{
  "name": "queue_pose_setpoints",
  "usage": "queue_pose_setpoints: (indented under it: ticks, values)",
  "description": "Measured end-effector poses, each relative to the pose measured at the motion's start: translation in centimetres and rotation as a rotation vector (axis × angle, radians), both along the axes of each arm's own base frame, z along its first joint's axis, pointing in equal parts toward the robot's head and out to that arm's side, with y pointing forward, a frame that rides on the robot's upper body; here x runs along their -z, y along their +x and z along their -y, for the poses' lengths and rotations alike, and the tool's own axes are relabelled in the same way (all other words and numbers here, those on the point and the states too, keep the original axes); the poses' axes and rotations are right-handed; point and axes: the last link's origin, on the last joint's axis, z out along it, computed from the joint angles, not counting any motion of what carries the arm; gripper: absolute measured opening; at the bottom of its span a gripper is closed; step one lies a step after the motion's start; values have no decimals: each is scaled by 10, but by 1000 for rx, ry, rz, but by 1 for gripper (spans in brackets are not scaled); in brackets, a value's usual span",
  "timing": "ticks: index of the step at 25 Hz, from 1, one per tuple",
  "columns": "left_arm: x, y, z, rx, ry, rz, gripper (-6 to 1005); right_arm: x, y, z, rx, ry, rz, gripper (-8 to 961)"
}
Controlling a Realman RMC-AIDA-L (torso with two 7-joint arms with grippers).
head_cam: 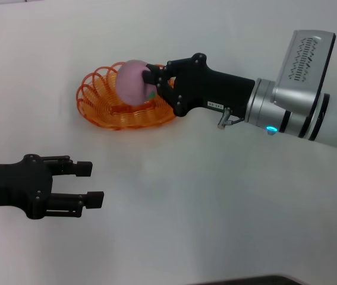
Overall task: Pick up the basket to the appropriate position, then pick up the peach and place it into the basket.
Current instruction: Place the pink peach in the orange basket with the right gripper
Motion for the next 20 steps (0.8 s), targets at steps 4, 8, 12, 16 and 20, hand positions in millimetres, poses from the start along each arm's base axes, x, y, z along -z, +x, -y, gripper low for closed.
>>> queue_pose_setpoints:
  ticks: [4, 8, 12, 16, 20]
  values:
    - [0, 0, 0, 0, 1, 3, 787, -1, 0, 0, -1, 23, -11, 43]
    - [0, 1, 0, 0, 1, 6, 787, -2, 0, 0, -3, 29, -12, 46]
    - [1, 1, 0, 0, 0, 9, 787, -2, -1, 0, -4, 30, -14, 48]
    - [2, 2, 1, 1, -3, 10, 787, -2, -1, 0, -4, 29, -14, 80]
    - [4, 2, 1, 1, -6, 6, 787, -2, 0, 0, -3, 30, -16, 148]
